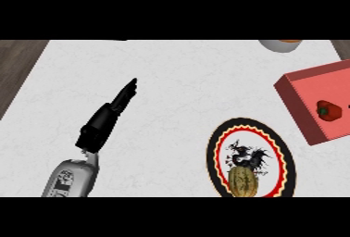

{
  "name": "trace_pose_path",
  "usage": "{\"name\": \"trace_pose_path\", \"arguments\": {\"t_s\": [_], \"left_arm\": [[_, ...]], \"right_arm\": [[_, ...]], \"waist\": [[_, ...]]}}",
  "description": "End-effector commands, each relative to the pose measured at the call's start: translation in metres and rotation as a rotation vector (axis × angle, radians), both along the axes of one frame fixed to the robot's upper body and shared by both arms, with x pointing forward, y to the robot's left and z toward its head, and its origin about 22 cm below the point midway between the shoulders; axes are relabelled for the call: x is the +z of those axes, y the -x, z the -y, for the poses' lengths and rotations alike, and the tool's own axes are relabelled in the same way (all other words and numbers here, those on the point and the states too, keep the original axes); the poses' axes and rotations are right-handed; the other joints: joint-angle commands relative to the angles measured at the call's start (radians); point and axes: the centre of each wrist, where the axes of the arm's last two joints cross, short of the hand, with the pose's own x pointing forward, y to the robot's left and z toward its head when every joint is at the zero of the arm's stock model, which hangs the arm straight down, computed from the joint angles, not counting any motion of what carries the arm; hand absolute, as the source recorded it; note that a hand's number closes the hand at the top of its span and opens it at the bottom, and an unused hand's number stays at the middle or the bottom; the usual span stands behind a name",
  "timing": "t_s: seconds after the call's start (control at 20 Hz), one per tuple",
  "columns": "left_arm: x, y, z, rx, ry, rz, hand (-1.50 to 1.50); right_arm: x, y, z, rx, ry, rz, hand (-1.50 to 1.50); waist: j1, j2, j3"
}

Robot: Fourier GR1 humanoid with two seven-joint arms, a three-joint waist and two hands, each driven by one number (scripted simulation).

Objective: Pick the bell pepper from the plate and place it in the cardboard box

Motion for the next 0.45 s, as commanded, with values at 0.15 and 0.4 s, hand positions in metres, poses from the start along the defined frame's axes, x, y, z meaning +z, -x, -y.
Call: {"name": "trace_pose_path", "arguments": {"t_s": [0.15, 0.4], "left_arm": [[0.009, -0.003, -0.006, 0.0, 0.005, 0.007, 0.0], [-0.01, 0.008, 0.005, 0.002, 0.001, -0.02, 0.0]], "right_arm": [[0.003, 0.001, 0.007, -0.037, -0.415, 0.168, -1.5], [0.026, 0.026, 0.041, -0.072, -0.606, 0.181, -1.5]], "waist": [[-0.01, -0.003, 0.001], [0.002, 0.005, 0.003]]}}
